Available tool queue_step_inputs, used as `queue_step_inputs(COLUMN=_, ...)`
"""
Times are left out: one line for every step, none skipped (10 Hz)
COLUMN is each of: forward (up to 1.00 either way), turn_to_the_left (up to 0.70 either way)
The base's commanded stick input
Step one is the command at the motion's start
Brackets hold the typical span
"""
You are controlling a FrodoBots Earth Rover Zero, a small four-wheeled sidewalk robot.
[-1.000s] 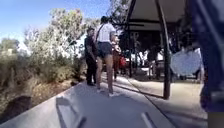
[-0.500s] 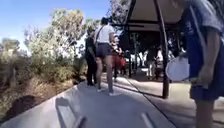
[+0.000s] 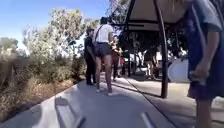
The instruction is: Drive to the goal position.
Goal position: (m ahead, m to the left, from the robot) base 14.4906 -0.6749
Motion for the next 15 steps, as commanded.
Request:
queue_step_inputs(forward=0.0, turn_to_the_left=-1.0)
queue_step_inputs(forward=0.0, turn_to_the_left=-1.0)
queue_step_inputs(forward=0.0, turn_to_the_left=-0.91)
queue_step_inputs(forward=0.0, turn_to_the_left=-0.54)
queue_step_inputs(forward=0.0, turn_to_the_left=-0.13)
queue_step_inputs(forward=0.0, turn_to_the_left=0.0)
queue_step_inputs(forward=0.0, turn_to_the_left=0.0)
queue_step_inputs(forward=0.0, turn_to_the_left=0.0)
queue_step_inputs(forward=0.0, turn_to_the_left=-0.64)
queue_step_inputs(forward=0.0, turn_to_the_left=-1.0)
queue_step_inputs(forward=0.0, turn_to_the_left=-1.0)
queue_step_inputs(forward=0.0, turn_to_the_left=-0.89)
queue_step_inputs(forward=0.0, turn_to_the_left=-0.05)
queue_step_inputs(forward=0.34, turn_to_the_left=0.0)
queue_step_inputs(forward=0.98, turn_to_the_left=0.0)
